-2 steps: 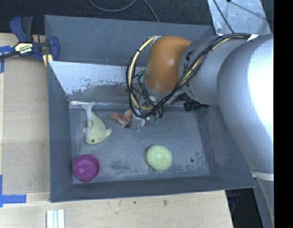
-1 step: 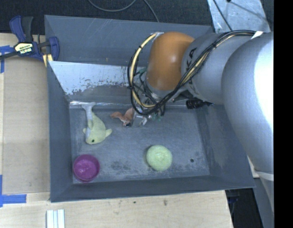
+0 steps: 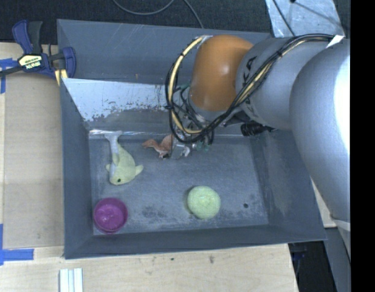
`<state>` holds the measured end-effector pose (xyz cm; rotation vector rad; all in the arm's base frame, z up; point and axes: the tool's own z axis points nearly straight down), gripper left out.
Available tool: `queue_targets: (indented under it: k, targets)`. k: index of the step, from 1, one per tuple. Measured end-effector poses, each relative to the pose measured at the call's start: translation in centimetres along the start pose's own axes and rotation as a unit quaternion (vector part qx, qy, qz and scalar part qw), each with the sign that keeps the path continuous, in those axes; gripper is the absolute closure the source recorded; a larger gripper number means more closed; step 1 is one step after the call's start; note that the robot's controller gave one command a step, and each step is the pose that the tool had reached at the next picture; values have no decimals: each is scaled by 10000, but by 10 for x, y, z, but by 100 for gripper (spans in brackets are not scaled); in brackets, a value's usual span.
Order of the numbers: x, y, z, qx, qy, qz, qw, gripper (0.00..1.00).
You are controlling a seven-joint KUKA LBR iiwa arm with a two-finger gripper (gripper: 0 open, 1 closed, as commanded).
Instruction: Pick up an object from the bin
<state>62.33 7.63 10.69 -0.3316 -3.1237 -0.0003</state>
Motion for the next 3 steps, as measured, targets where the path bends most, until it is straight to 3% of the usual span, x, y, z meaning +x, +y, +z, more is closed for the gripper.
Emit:
queue_targets:
  k: [3]
  targets:
    - [0,0,-52,1,4,-2,10000,100]
